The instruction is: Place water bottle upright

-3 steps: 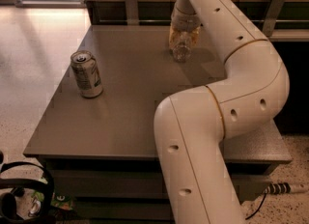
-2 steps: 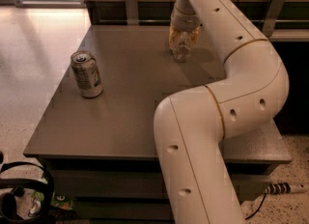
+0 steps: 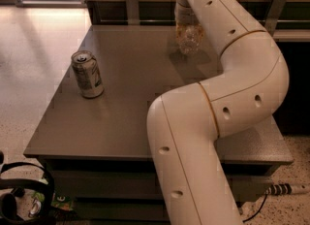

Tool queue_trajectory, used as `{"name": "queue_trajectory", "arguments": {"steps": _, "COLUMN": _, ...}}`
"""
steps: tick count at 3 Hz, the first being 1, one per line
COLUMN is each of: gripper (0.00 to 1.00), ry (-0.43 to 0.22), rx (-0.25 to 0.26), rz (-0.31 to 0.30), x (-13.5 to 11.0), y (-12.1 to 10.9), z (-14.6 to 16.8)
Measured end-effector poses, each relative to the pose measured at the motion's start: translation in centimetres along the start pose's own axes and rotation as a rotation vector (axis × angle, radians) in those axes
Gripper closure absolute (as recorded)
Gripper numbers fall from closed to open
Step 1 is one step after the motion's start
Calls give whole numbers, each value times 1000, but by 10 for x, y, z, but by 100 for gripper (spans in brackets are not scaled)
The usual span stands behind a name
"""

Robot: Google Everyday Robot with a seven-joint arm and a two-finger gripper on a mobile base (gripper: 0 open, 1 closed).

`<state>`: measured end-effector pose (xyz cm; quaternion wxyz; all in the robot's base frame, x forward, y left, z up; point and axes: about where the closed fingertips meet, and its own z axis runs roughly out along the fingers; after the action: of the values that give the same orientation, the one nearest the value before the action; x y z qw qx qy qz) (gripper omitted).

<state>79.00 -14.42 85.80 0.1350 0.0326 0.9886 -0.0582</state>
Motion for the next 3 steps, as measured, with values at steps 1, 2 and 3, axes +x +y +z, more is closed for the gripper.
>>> {"name": "queue_trajectory", "arguments": {"steps": 1, "gripper": 100, "ry": 9, "rx": 115, "rz": 23, "x": 5, "y": -15, "z": -15}}
{"name": "queue_trajectory", "arguments": {"steps": 2, "gripper": 100, "ry": 38, "rx": 162, "rz": 41, "x": 14, "y": -23, "z": -17}}
{"name": "queue_trajectory", "arguments": {"steps": 3, "gripper": 100, "ry": 45, "rx": 155, "rz": 67, "x": 25, "y": -34, "z": -22}}
